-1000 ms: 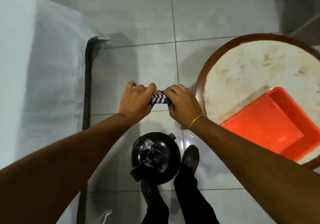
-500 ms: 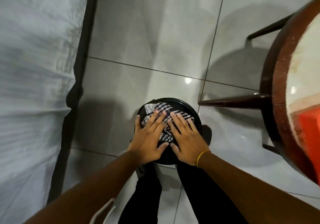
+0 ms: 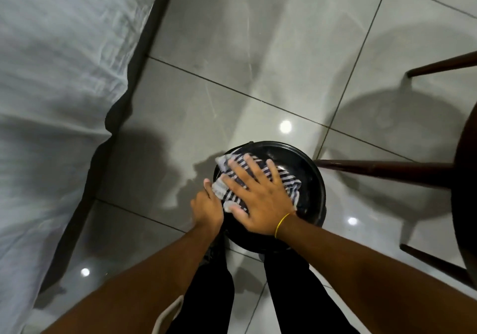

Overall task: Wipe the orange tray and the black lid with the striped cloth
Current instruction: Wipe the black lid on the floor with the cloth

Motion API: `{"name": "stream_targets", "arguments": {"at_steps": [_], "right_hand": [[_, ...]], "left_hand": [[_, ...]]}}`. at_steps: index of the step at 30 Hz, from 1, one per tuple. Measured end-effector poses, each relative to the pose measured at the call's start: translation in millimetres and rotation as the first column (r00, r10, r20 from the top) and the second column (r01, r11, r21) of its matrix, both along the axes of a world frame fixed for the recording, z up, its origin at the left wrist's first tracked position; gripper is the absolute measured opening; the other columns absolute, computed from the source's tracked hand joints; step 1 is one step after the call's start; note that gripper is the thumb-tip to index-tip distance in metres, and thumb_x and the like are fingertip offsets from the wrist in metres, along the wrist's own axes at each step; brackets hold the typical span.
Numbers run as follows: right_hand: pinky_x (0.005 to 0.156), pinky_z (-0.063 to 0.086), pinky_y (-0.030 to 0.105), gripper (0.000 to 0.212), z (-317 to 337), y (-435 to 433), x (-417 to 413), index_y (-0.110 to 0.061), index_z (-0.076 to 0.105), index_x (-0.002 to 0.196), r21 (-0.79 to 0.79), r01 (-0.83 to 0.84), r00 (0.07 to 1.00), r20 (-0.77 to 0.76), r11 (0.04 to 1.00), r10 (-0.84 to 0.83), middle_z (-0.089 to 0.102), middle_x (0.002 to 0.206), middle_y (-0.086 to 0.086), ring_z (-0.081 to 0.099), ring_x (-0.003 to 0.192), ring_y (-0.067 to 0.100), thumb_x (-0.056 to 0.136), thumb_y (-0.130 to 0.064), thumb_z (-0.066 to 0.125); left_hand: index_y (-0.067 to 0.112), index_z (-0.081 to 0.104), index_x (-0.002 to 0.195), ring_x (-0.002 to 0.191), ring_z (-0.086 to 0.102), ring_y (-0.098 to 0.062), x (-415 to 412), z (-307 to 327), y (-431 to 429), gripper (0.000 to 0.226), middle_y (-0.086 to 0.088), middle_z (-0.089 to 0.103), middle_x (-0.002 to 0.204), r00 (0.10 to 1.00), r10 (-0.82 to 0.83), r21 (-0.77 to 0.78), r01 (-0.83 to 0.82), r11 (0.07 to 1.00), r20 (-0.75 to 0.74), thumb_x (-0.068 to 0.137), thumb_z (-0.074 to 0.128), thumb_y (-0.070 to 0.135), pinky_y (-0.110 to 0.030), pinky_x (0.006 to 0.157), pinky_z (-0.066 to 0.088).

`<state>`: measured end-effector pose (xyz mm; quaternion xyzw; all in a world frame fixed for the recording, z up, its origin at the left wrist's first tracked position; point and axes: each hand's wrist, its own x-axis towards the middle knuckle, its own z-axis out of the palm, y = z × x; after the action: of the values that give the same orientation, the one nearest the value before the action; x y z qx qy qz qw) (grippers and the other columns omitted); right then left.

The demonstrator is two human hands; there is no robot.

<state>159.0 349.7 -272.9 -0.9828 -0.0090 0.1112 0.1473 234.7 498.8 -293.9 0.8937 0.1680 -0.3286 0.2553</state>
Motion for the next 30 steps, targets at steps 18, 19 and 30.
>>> {"name": "stream_targets", "arguments": {"at_steps": [18, 19, 30], "right_hand": [[0.115, 0.046, 0.055, 0.063, -0.6, -64.0, 12.8, -0.012, 0.063, 0.138, -0.097, 0.890, 0.434, -0.112, 0.445, -0.894, 0.071, 0.136, 0.013, 0.063, 0.129, 0.038, 0.109, -0.060, 0.034], [0.111, 0.049, 0.054, 0.062, 0.7, -62.4, 0.0, -0.009, 0.065, 0.131, -0.054, 0.962, 0.257, -0.138, 0.266, -0.957, 0.072, 0.132, 0.017, 0.065, 0.125, 0.040, 0.110, -0.059, 0.034], [0.116, 0.048, 0.061, 0.069, 4.5, 26.9, -34.1, -0.009, 0.053, 0.152, 0.125, 0.830, -0.531, -0.121, -0.544, -0.839, 0.061, 0.152, 0.015, 0.056, 0.141, 0.040, 0.108, -0.057, 0.030]], "left_hand": [[0.017, 0.032, 0.044, 0.037, 0.034, -0.019, -8.5, -3.0, -0.4, 0.055, 0.001, 0.033, 0.039, 0.956, 0.030, 0.051, -0.046, 0.998, 0.291, 0.096, 0.035, 0.033, -0.032, 0.047, 0.028], [0.017, 0.033, 0.043, 0.037, 0.034, -0.019, -9.7, -3.7, -0.3, 0.055, 0.001, 0.033, 0.039, 0.958, 0.050, 0.055, -0.069, 0.996, 0.282, 0.096, 0.036, 0.032, -0.031, 0.049, 0.027], [0.011, 0.042, 0.048, 0.042, 0.043, -0.018, -12.4, -10.1, 2.9, 0.060, -0.003, 0.043, 0.044, 0.959, -0.043, 0.119, 0.010, 0.993, 0.282, 0.106, 0.036, 0.025, -0.031, 0.050, 0.028]]}}
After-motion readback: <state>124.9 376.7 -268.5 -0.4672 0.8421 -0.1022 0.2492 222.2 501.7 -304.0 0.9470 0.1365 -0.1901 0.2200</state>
